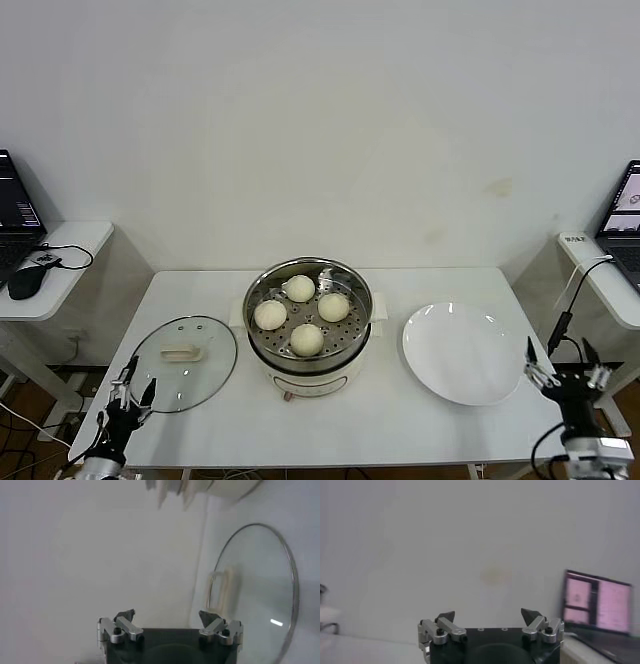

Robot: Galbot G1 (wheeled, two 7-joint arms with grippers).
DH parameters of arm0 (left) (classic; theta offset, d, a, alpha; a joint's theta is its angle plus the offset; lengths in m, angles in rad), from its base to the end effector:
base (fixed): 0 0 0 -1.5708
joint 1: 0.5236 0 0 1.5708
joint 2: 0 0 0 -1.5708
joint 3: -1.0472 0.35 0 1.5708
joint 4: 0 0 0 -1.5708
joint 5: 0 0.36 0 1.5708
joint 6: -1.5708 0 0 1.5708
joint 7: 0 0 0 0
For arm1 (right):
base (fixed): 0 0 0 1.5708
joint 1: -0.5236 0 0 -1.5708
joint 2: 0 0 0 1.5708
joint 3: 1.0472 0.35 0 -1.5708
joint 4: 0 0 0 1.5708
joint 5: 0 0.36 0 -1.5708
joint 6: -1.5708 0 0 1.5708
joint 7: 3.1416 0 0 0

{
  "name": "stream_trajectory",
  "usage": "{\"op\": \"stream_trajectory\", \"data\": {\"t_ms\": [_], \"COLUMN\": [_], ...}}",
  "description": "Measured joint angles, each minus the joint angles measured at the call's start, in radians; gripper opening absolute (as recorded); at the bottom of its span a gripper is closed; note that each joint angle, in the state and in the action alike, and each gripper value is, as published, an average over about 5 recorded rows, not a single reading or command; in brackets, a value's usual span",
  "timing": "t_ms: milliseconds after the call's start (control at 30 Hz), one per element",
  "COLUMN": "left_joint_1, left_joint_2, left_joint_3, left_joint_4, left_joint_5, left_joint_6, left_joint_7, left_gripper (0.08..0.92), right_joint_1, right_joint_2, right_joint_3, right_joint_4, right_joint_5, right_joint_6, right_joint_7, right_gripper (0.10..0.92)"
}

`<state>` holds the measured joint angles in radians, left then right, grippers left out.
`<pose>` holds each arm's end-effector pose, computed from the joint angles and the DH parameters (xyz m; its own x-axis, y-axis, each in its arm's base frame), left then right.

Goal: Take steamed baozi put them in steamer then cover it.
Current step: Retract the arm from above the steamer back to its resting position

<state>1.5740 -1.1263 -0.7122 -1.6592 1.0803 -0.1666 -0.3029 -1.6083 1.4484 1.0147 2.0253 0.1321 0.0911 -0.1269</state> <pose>0.1746 0.1975 -0.4004 -0.9980 0.0259 0.0573 0.0582 0.0361 0.9977 0.1500 -0.1748 -0.2973 -0.9719 0.2296 -0.0521 0.2355 0.9458 -0.2237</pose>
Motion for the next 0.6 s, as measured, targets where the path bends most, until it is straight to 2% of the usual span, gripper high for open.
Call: {"op": "stream_trajectory", "data": {"t_ms": [600], "left_joint_1": [-0.200], "left_joint_2": [0.038], "left_joint_3": [0.129], "left_joint_4": [0.140], "left_joint_5": [0.093], "left_joint_6": [0.016], "left_joint_7": [0.024], "left_gripper": [0.823], "right_joint_1": [-0.043], "right_joint_2": [0.061], "right_joint_3": [0.088], "right_joint_4": [-0.013], "right_joint_5": [-0.026], "right_joint_6": [0.023], "right_joint_7": [-0.021], "right_gripper": [0.823]}}
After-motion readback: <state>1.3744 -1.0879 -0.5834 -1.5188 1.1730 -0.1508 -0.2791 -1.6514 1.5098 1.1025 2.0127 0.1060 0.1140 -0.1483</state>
